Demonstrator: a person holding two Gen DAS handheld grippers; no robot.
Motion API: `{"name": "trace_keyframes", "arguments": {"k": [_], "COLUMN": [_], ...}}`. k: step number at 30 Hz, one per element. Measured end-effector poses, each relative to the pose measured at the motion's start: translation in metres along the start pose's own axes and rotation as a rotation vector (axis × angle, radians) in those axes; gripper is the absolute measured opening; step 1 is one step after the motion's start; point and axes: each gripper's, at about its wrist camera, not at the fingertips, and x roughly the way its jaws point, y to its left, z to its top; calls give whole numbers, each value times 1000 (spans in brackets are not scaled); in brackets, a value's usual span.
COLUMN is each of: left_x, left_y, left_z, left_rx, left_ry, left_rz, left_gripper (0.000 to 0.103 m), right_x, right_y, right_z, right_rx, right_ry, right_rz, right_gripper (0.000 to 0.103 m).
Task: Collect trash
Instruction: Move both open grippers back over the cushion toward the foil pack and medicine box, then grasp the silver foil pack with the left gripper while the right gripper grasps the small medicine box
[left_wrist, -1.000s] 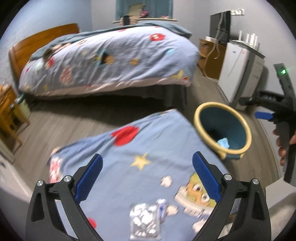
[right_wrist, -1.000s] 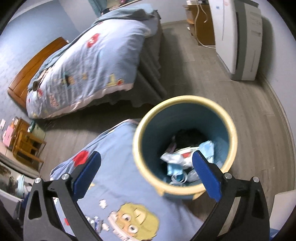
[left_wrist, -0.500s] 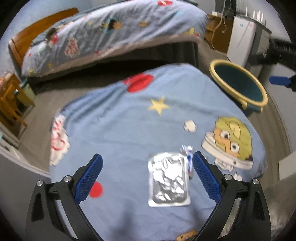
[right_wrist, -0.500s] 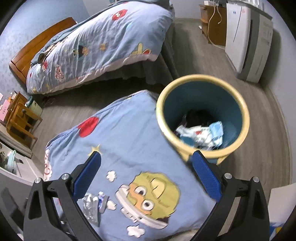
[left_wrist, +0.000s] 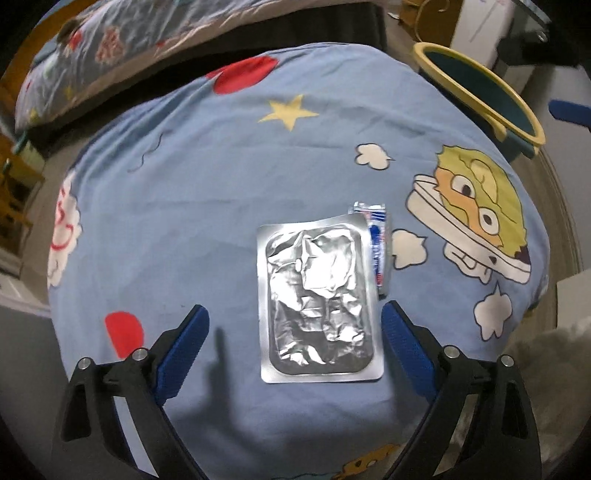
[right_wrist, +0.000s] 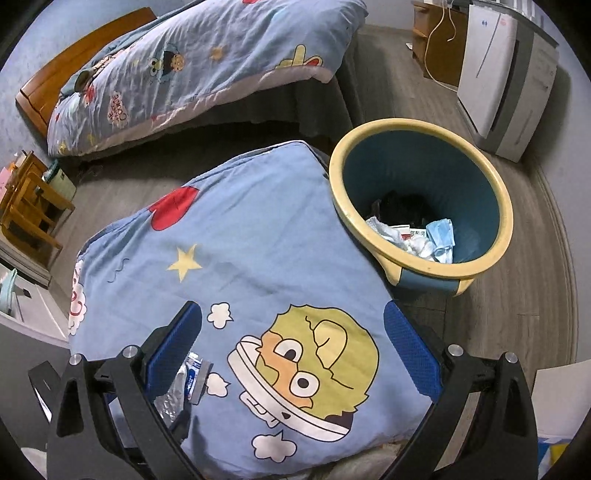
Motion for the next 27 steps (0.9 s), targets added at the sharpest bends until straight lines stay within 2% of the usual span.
{"name": "trace_keyframes", "arguments": {"k": [3, 9, 14, 16, 22, 27], "left_x": [5, 4, -6, -8, -14, -14], "left_y": [6, 8, 29, 44, 74, 74], "left_z": [-1, -2, -1, 0, -6, -13], "left_rx": [-30, -22, -93, -137, -202, -195], "left_ry": [32, 34, 12, 2, -13, -11], "left_rz": [-25, -16, 19, 41, 88, 81], "left_gripper": [71, 69, 69, 69, 69, 69], "right_x": [4, 14, 35, 45, 80, 95], "right_y": [2, 15, 28, 37, 76, 99], "right_z": [1, -1, -14, -21, -47, -60], "right_rx": [-2, -23, -6, -21, -82, -119], "right_ry": [7, 29, 106, 143, 274, 328], "right_rz": [8, 39, 104, 112, 164, 136], "right_gripper": [97, 97, 95, 85, 64, 55]}}
